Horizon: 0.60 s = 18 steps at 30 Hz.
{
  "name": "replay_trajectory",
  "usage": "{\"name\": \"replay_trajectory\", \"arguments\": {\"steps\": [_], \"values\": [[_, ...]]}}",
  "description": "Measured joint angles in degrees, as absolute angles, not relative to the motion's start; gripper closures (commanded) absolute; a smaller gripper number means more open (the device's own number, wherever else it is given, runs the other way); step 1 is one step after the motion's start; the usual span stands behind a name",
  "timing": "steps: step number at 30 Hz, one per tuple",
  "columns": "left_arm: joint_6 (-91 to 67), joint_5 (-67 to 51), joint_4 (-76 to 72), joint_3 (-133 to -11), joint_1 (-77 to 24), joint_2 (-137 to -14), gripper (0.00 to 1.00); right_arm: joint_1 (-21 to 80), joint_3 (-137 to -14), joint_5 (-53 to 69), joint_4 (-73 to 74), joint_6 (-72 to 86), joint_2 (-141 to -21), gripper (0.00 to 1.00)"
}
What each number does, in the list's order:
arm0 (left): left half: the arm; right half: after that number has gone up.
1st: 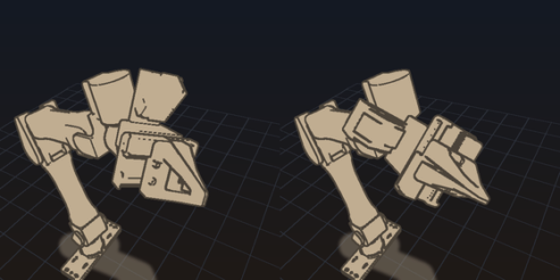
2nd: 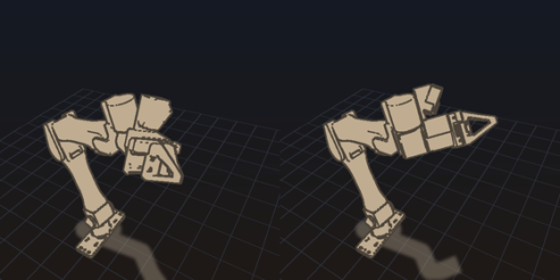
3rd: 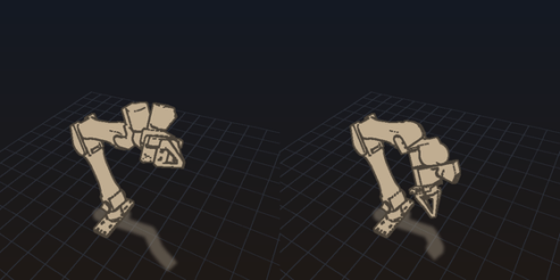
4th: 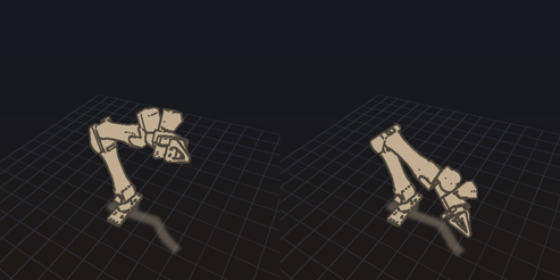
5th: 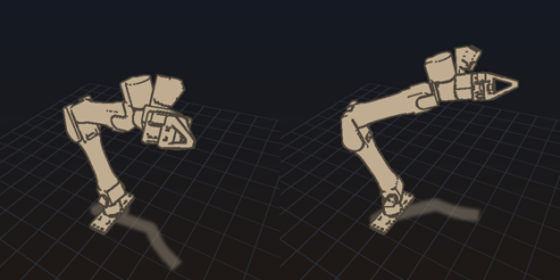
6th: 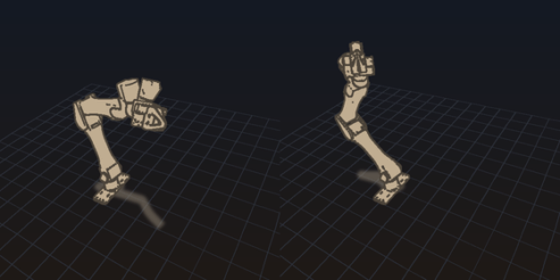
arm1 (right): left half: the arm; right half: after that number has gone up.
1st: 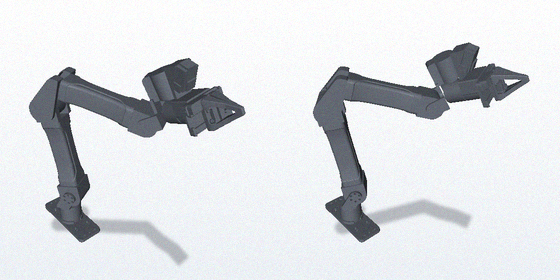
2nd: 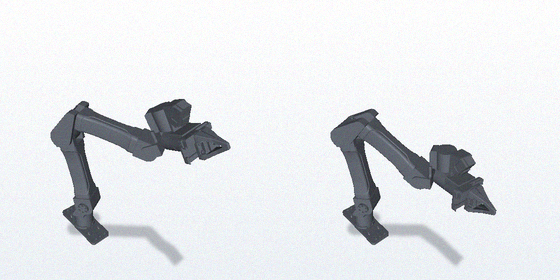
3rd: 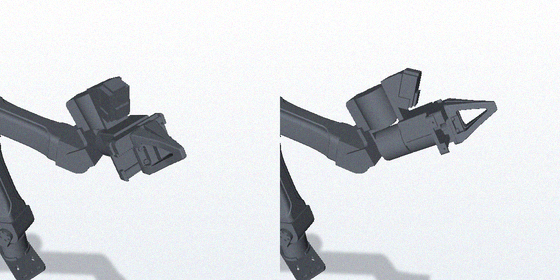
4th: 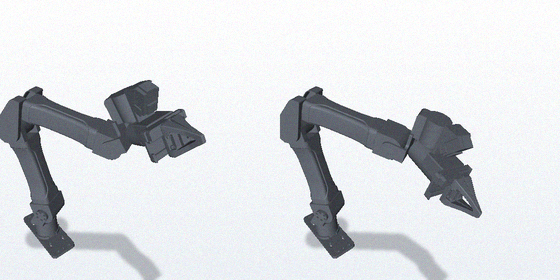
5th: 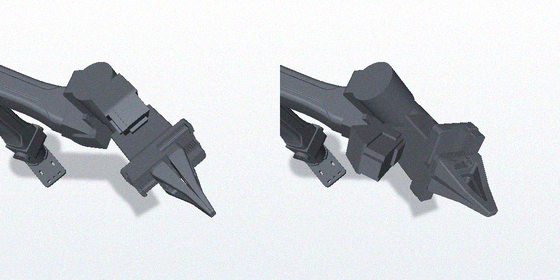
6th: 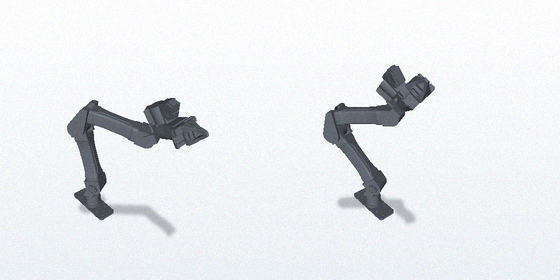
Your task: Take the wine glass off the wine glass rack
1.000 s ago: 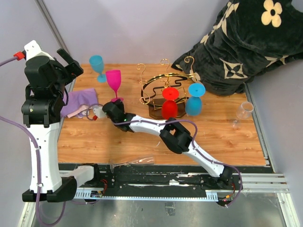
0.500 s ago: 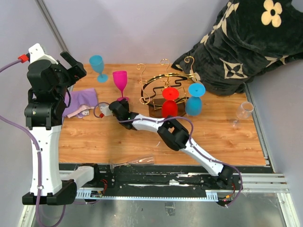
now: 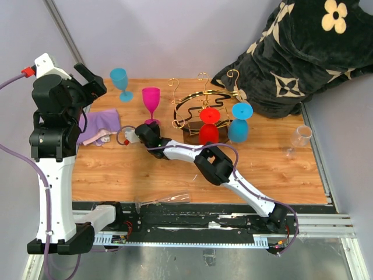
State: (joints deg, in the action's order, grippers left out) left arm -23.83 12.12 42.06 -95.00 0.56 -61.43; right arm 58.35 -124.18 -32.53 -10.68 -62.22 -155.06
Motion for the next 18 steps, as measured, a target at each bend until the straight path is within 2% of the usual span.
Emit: {"name": "replay_trajectory", "arguments": {"steps": [10, 18], "values": [[-23.86, 12.25, 41.95, -94.17, 0.56, -61.21, 0.00, 58.48, -123.35, -32.69, -8.69, -61.71, -155.09, 0.83], [-23.86, 12.47, 42.04, -93.08, 0.56, -61.21, 0.00, 58.70, -123.35, -33.10, -8.08, -61.76, -155.09, 0.69]]}}
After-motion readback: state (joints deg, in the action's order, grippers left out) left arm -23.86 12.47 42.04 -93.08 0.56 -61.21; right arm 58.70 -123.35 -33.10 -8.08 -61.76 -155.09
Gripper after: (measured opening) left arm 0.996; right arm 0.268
